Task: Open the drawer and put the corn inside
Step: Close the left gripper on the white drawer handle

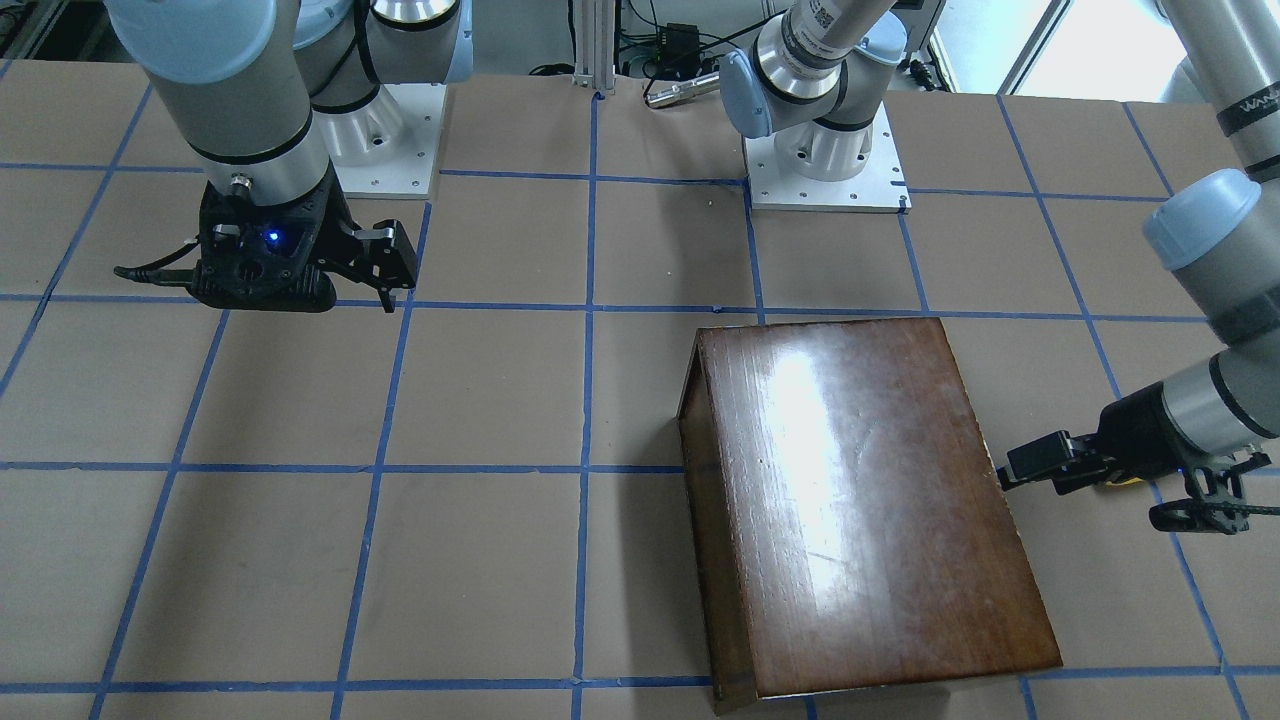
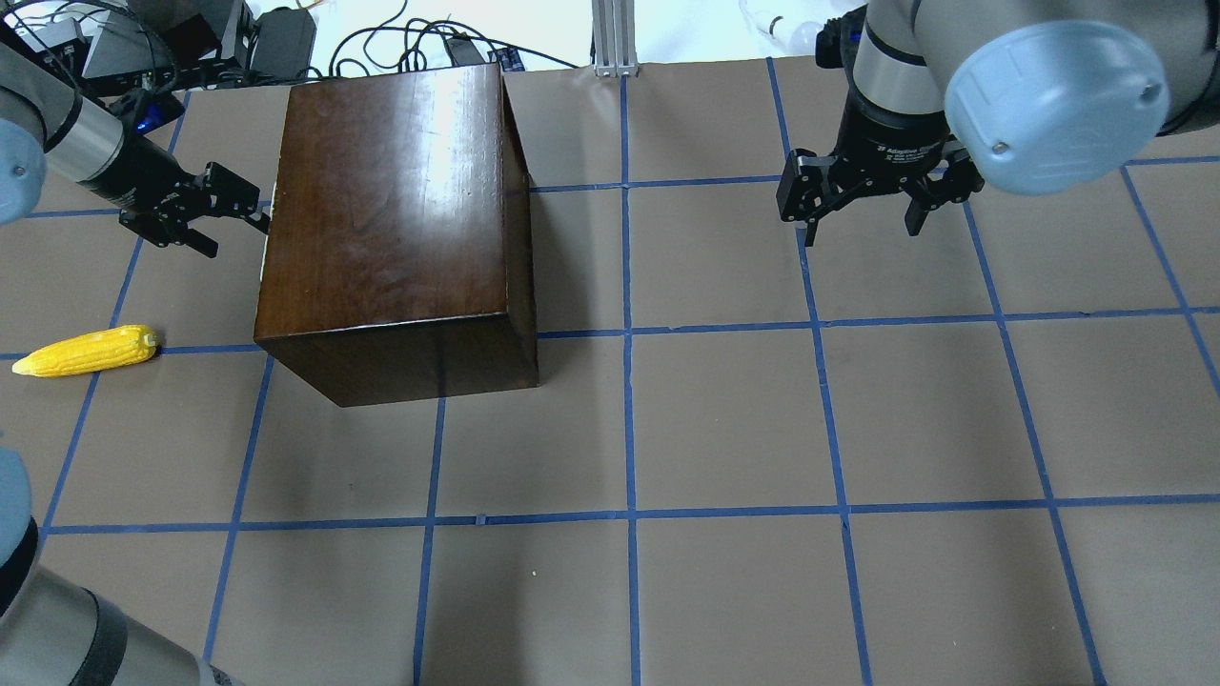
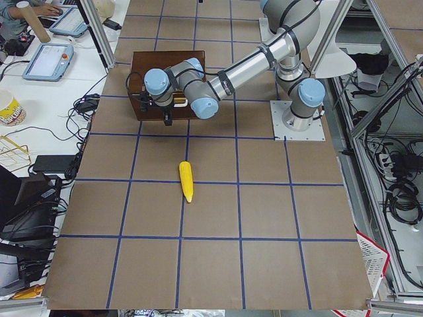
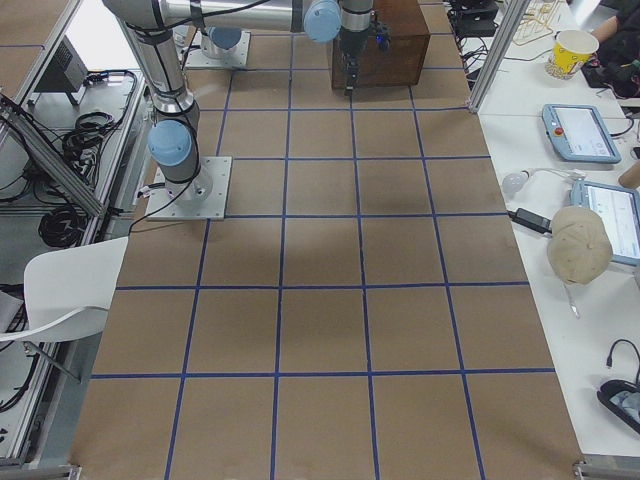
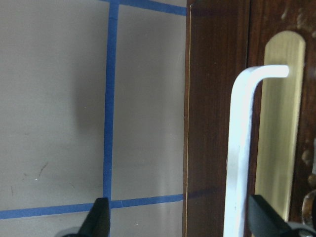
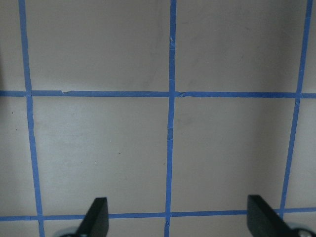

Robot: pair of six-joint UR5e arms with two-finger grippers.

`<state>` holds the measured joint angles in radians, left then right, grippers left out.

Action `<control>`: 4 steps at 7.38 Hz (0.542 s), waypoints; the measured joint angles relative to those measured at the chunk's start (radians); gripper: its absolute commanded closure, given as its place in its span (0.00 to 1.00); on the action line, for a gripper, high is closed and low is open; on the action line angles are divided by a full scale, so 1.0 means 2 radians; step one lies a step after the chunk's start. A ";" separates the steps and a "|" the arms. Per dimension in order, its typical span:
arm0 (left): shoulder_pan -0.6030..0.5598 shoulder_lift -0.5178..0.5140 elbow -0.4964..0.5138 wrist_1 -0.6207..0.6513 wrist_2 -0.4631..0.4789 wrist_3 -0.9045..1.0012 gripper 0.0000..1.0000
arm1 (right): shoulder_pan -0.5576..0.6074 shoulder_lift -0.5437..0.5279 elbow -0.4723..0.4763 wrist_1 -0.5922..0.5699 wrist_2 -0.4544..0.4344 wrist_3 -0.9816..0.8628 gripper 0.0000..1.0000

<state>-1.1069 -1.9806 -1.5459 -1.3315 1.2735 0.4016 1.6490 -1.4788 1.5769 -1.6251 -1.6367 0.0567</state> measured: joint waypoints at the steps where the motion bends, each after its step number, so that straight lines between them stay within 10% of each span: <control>1: 0.000 -0.001 0.000 0.000 -0.003 0.000 0.01 | 0.000 0.000 0.000 0.000 0.000 0.000 0.00; 4: 0.000 -0.006 -0.002 0.000 -0.012 0.002 0.01 | 0.000 0.000 0.000 0.000 0.000 0.000 0.00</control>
<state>-1.1075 -1.9924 -1.5491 -1.3315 1.2494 0.4054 1.6490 -1.4788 1.5770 -1.6251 -1.6368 0.0564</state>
